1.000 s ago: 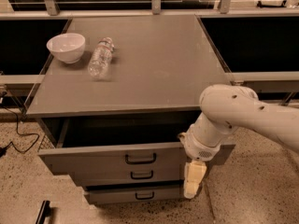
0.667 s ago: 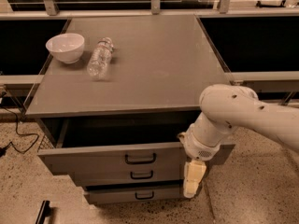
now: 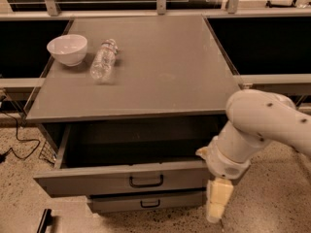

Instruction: Open top drawer

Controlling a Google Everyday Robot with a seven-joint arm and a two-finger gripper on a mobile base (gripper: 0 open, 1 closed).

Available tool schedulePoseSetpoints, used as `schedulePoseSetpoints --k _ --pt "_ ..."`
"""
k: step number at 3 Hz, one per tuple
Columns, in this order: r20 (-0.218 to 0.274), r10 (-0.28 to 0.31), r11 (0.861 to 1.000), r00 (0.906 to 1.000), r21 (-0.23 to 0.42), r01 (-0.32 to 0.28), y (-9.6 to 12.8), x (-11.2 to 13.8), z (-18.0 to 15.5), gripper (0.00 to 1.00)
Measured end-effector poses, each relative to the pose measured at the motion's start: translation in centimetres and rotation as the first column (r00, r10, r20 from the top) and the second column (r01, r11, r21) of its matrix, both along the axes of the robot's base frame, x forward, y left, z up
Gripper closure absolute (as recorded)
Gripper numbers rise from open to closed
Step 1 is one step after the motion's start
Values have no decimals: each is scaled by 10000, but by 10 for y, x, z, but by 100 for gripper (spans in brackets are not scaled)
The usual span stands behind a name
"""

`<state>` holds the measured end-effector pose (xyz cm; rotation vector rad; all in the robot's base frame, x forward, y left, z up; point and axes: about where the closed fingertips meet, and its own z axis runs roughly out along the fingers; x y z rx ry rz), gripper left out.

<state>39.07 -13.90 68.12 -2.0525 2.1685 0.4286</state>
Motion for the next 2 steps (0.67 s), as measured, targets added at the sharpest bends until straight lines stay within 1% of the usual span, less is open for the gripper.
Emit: schedulePoseSetpoints --k 1,2 --pt "-76 -301 9992 9995 277 303 -23 -39 39 0" --pt "-76 -300 9992 9995 277 302 -23 -39 39 0"
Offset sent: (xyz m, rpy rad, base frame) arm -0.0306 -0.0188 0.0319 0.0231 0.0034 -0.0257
